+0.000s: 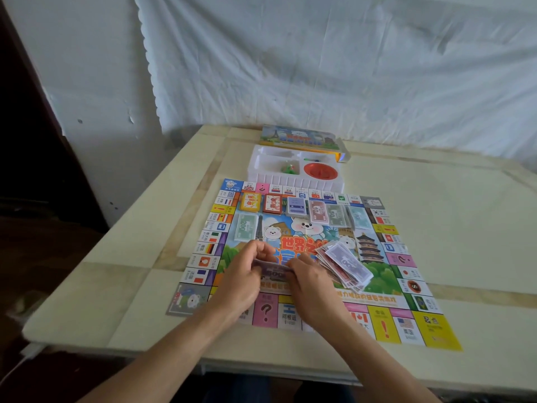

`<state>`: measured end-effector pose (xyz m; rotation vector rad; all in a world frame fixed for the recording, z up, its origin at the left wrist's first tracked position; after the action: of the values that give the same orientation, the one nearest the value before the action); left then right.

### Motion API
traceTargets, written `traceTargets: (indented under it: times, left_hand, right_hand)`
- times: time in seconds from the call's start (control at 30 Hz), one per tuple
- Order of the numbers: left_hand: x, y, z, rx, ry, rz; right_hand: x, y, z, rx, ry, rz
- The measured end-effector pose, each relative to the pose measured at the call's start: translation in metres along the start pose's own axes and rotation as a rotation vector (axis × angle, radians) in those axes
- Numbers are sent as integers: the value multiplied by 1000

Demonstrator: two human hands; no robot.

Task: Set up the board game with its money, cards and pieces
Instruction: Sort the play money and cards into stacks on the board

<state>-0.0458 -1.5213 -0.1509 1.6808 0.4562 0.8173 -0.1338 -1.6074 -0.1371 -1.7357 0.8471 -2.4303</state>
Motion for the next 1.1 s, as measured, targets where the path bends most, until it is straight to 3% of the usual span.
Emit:
traceTargets:
  times: [0.07, 0.2, 0.27, 0.33, 0.43, 0.53, 0.8, 0.9, 1.0, 1.1]
  left_hand:
    - [4, 4, 2, 0, 15, -35]
    - [10, 0, 9, 156, 11, -414]
    - [12, 0, 13, 200, 24, -509]
    - [18, 3, 19, 176, 60, -429]
    - [26, 16, 28, 82, 66, -206]
    - [29, 31, 38, 3, 36, -105]
    - [40, 49, 74, -80, 18, -2]
    - [48, 44, 87, -144, 99, 184]
    - [50, 31, 96, -201, 157, 449]
    - [44, 19, 99, -218, 146, 585]
  right_hand:
    - [3, 3, 2, -39, 4, 45]
    - [-1, 17, -1, -422, -3, 764]
    - [-3, 11, -2, -480, -33, 901]
    - [2, 6, 3, -445, -50, 755]
    - [17, 11, 18, -374, 80, 530]
    - [21, 15, 33, -386, 147, 533]
    - [16, 23, 66, -499, 119, 747]
    - [10, 34, 74, -605, 132, 797]
    - [-3, 52, 83, -730, 148, 694]
    - [-11, 58, 92, -737, 133, 493]
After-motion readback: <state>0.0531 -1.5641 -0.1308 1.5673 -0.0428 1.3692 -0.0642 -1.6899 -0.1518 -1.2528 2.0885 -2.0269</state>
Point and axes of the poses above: each hand's wrist, its own z-axis towards the middle knuckle, its own x-axis out of the back of the hand, y = z × x, the point moved 7 cm from there along z, towards the middle knuckle, and after that the axes turned 6 degrees about x, right-handed, at the moved point
